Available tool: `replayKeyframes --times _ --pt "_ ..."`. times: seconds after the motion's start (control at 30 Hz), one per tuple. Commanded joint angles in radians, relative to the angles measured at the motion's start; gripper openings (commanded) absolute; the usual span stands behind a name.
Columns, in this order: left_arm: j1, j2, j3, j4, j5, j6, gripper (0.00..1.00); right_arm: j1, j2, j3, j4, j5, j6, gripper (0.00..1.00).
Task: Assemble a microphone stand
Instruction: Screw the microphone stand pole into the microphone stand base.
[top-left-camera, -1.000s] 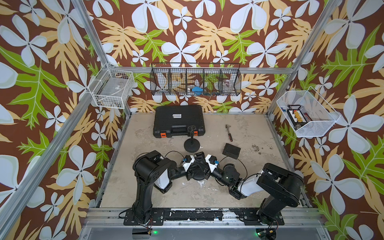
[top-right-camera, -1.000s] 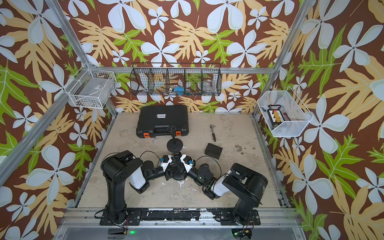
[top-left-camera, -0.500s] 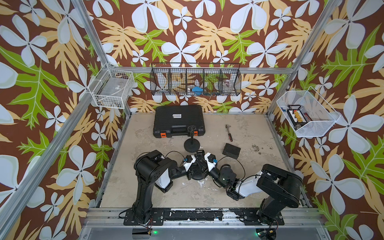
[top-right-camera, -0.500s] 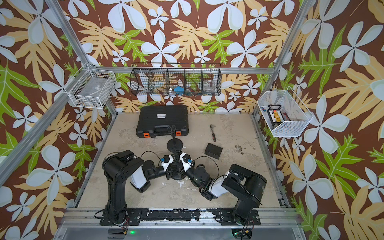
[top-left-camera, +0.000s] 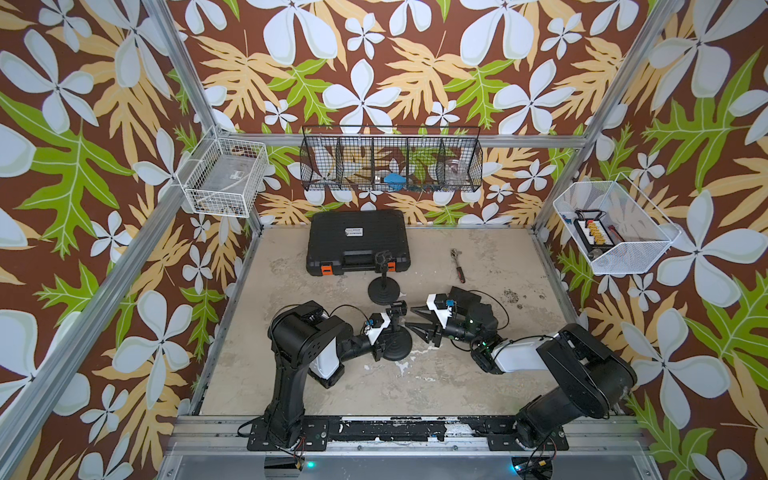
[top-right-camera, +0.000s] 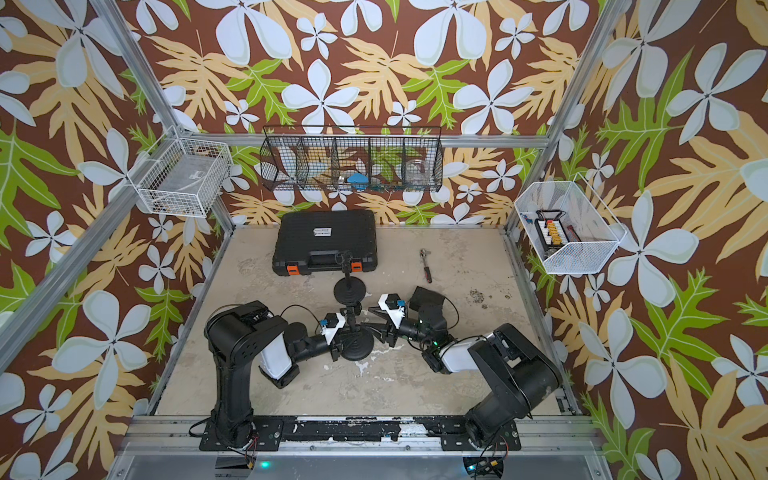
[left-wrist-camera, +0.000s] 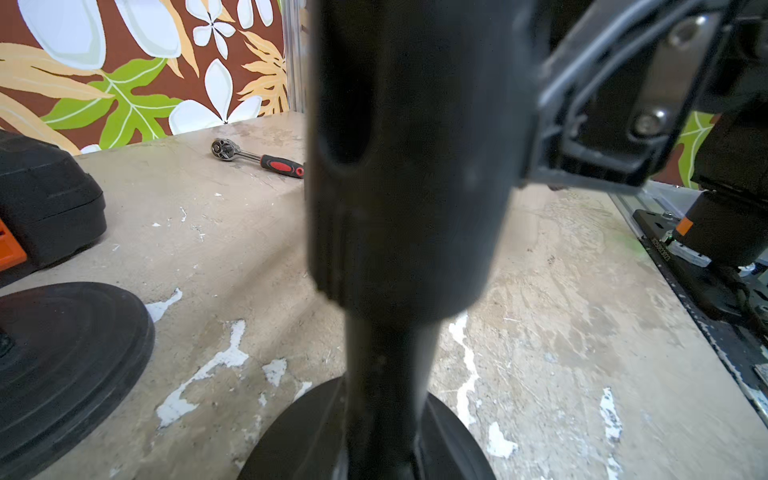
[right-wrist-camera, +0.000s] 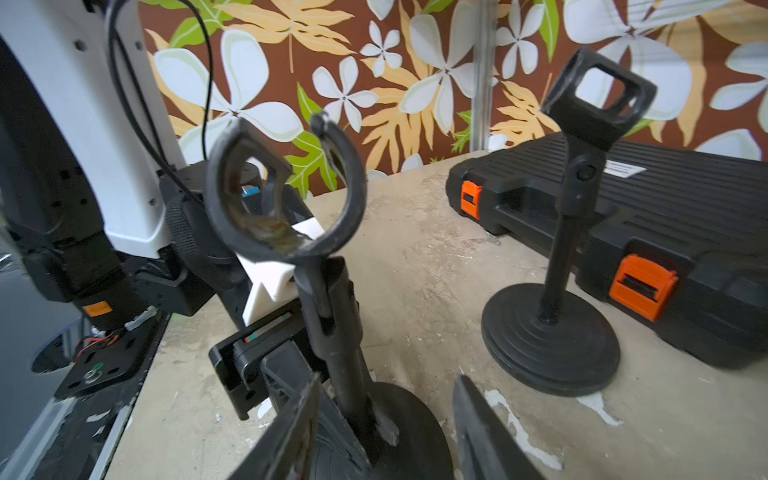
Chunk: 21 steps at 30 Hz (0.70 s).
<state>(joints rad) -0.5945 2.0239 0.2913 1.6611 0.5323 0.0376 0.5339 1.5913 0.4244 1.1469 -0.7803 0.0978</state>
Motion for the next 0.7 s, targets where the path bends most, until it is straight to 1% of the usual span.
replayKeyframes --times 0.0,0.07,0.13,0.37,0.47,0.57,0.67 --pt "0.002 0.023 -0.002 0.204 -0.048 -0.021 0.10 -0.012 0.020 0.072 -0.131 -0.197 -0.082 0.50" --pt "0.002 0.034 0.001 0.204 -0.040 -0.019 0.10 -0.012 0.033 0.127 -0.222 -0.230 -0.132 0.48" --pt "0.002 0.042 0.002 0.206 -0.037 -0.018 0.10 -0.012 0.040 0.155 -0.255 -0.250 -0.159 0.47" --pt "0.002 0.052 0.008 0.205 -0.030 -0.018 0.10 -0.013 0.085 0.219 -0.264 -0.292 -0.178 0.46" --pt "0.002 0.056 0.012 0.204 -0.027 -0.019 0.10 -0.012 0.104 0.242 -0.252 -0.309 -0.172 0.42" --pt "0.002 0.060 0.015 0.204 -0.026 -0.021 0.10 -0.011 0.113 0.250 -0.230 -0.321 -0.155 0.34" --pt "0.002 0.062 0.022 0.199 -0.022 -0.024 0.10 -0.010 0.117 0.250 -0.202 -0.331 -0.132 0.31"
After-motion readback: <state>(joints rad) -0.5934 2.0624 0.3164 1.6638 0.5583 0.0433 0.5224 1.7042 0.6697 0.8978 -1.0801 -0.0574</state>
